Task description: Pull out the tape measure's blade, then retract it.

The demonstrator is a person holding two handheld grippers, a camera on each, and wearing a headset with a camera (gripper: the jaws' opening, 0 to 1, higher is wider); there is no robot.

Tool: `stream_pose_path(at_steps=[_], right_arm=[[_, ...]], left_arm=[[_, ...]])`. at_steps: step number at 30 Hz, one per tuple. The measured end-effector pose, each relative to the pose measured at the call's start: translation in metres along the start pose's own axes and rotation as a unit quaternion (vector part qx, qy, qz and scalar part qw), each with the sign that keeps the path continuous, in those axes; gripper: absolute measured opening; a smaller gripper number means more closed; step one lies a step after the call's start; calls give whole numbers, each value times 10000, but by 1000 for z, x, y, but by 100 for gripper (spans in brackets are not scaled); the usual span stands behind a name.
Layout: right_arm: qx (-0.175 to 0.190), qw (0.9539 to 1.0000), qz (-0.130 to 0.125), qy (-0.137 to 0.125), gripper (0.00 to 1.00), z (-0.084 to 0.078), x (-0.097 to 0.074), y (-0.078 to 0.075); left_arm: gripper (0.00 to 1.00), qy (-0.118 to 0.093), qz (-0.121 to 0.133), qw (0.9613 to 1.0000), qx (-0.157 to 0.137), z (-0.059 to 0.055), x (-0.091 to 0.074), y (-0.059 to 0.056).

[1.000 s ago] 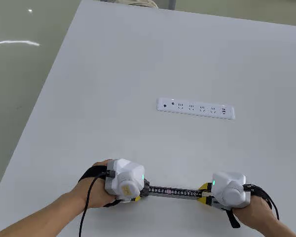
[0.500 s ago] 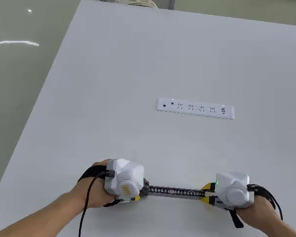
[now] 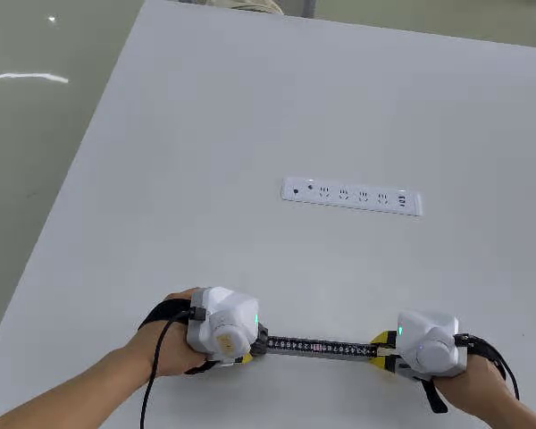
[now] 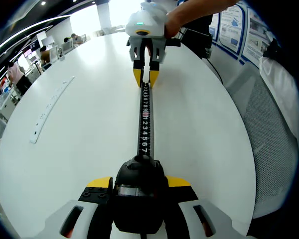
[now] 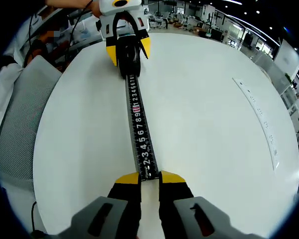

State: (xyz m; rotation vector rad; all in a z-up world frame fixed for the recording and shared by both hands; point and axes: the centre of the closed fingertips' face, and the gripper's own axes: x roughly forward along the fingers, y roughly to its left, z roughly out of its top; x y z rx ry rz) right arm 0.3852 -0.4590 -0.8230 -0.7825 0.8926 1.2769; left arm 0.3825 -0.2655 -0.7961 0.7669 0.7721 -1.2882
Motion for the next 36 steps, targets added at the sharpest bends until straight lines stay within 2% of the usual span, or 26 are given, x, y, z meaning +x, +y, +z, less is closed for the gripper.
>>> stream_pose_path(at_steps=[13,36], right_arm=[[78,9999,-66,82,11,-17,-10,-3],[115,9998,-84,104,11,-28,-16,-5]], left_arm=[[36,-1,6,10000,0,1,-1,-1],[36,8,-13,10000,8,0,-1,-1]])
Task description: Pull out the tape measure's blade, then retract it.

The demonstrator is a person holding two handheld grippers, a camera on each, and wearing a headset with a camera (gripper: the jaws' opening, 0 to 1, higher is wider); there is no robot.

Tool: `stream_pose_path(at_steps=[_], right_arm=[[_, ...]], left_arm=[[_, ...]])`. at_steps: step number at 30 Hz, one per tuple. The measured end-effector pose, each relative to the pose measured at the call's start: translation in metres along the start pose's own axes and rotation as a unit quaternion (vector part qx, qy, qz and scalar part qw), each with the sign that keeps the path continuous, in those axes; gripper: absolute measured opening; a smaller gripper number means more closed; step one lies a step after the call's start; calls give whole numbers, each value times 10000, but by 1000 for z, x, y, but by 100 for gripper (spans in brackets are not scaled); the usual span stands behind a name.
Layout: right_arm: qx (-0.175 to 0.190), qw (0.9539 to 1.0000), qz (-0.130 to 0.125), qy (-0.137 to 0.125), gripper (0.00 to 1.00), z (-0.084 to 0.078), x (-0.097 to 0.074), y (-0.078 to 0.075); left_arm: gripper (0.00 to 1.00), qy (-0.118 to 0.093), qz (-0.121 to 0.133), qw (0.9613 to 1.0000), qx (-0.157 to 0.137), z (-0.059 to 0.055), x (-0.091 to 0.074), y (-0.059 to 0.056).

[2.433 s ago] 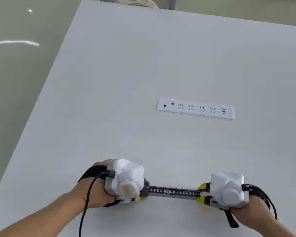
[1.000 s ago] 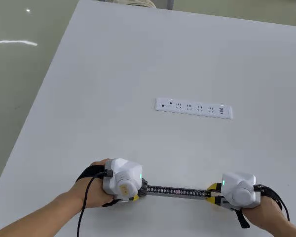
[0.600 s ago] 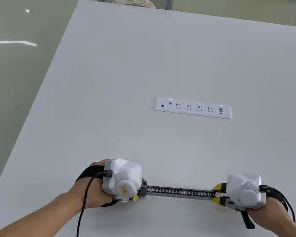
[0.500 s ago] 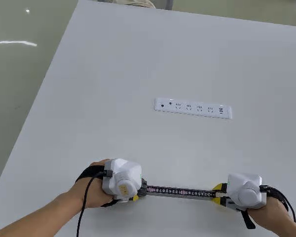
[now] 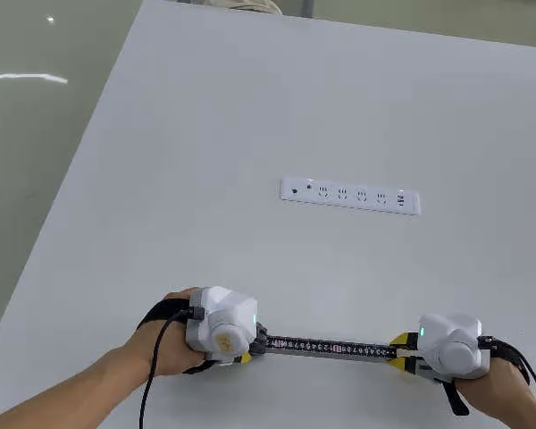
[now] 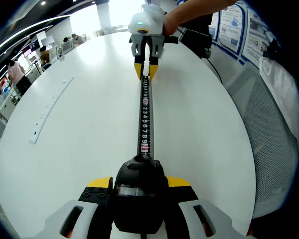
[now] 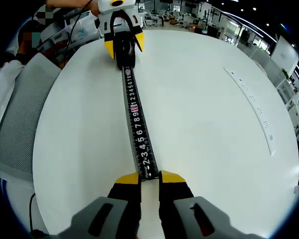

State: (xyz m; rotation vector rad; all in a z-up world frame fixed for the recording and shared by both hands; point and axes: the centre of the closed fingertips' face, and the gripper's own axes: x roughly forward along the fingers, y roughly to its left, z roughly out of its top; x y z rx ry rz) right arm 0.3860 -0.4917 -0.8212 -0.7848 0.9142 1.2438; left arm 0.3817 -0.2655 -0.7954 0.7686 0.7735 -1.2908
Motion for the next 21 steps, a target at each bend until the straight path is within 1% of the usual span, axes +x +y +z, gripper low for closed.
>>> stream_pose_path(at_steps=[10,21], right_arm=[[14,10000,-8,10,11,-4,-1,-1],[36,10000,11,7,11,-5,-3,-1]], left_arm=[[36,-3,5,10000,-6,0,0,0],[36,-19,13,10000,-18,0,0,0]])
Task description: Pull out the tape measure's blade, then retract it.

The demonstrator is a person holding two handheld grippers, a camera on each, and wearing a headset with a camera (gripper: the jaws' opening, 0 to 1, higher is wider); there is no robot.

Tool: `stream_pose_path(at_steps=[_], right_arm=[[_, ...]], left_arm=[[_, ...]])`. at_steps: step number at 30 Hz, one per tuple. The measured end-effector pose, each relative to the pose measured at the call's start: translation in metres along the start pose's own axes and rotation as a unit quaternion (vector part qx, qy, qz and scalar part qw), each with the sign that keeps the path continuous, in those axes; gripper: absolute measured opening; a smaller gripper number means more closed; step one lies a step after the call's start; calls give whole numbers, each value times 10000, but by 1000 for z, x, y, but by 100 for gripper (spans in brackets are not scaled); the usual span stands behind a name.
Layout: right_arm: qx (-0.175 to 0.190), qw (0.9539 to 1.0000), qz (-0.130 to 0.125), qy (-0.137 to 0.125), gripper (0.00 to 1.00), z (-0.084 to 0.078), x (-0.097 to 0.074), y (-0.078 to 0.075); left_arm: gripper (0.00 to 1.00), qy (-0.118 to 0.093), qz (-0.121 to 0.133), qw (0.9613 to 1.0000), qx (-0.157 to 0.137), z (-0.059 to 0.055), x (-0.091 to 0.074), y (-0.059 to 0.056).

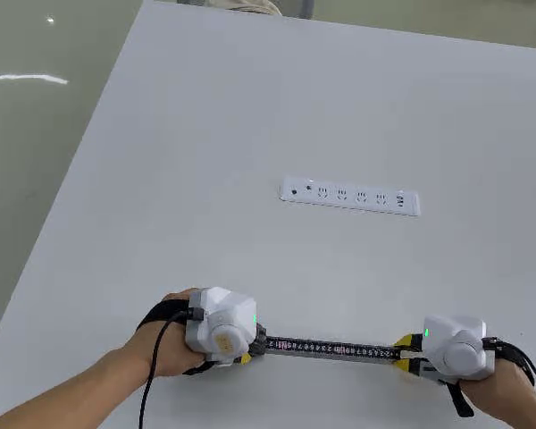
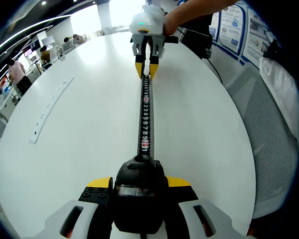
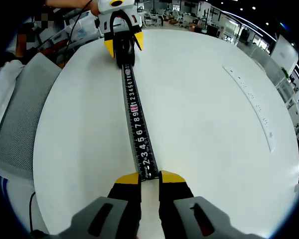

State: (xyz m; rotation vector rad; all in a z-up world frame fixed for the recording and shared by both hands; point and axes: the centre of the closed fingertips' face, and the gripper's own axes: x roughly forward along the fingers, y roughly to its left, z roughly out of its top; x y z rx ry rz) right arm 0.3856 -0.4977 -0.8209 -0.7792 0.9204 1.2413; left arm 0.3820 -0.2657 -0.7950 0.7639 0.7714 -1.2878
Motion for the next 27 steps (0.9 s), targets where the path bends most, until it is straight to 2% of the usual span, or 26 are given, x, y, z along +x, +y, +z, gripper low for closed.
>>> stream_pose_path(at_steps=[11,27], right_arm=[[-53,9999,28,106,12,0,1,0],[-132,9997,71,207,14,0,2,0]], left_arm=[[36,-17,-2,10000,30,0,1,0],[36,-145,19,9999,-19,3,2,0]])
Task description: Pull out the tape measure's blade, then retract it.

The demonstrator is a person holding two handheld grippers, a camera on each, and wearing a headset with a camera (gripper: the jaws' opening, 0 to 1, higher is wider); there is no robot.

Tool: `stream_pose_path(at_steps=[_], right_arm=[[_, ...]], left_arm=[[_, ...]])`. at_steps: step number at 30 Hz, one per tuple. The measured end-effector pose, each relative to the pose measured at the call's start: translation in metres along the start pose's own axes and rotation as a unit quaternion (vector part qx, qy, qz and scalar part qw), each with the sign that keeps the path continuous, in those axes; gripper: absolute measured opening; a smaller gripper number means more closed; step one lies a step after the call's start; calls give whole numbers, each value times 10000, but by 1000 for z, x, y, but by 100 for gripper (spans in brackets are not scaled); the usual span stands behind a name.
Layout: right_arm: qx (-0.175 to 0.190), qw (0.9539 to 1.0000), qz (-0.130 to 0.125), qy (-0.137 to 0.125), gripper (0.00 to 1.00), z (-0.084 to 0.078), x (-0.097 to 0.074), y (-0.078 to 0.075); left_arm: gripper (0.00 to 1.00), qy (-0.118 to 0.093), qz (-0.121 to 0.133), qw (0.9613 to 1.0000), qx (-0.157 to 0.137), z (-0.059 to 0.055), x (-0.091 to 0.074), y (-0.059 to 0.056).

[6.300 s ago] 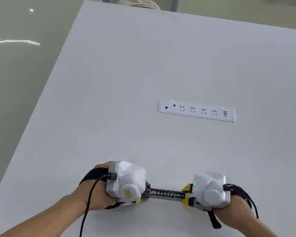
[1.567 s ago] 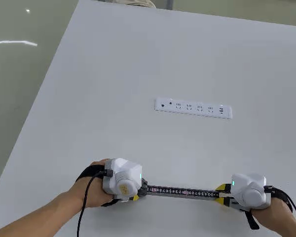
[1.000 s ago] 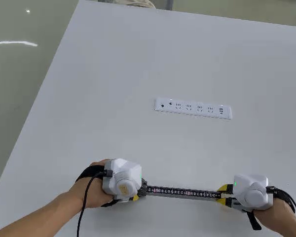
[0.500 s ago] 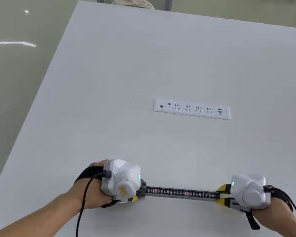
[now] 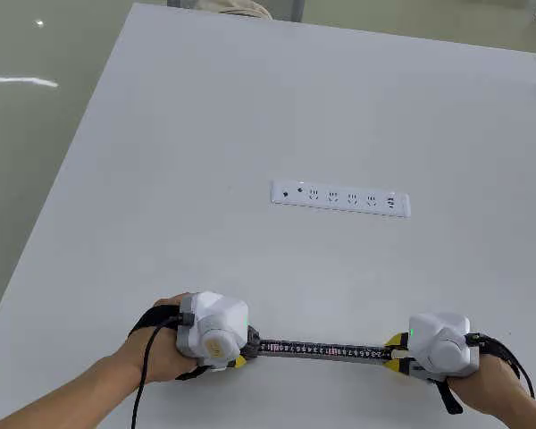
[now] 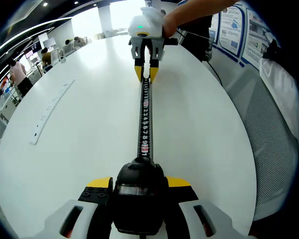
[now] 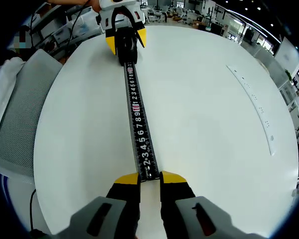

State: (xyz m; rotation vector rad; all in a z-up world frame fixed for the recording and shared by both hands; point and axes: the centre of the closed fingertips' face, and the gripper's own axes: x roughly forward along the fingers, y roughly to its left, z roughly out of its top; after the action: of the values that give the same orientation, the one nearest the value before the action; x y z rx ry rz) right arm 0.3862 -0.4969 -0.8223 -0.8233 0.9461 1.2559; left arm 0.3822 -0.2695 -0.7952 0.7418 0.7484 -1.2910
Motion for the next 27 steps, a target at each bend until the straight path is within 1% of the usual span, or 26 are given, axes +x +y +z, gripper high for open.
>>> stream_pose_path(at_steps=[8,9,11,16,27], right_arm=[[-81,10000,14,37,15,0,0,0],[-92,9999,21,104,15,-2,-1,0],[-54,10000,12,49,15,1,0,1],[-115,9999,4,61,15,0,1,0],[-192,9998,-27,90,16,-1,1,0]], left_arm=[[36,-50,10,10000,-46,0,0,0],[36,-56,10,10000,-60,1,-1,0],[36,-75,6,9999,-82,1,-1,1],[37,-149,14,9998,-130,1,-1,1],[37,-224,62,9996,-174,2,-1,2]])
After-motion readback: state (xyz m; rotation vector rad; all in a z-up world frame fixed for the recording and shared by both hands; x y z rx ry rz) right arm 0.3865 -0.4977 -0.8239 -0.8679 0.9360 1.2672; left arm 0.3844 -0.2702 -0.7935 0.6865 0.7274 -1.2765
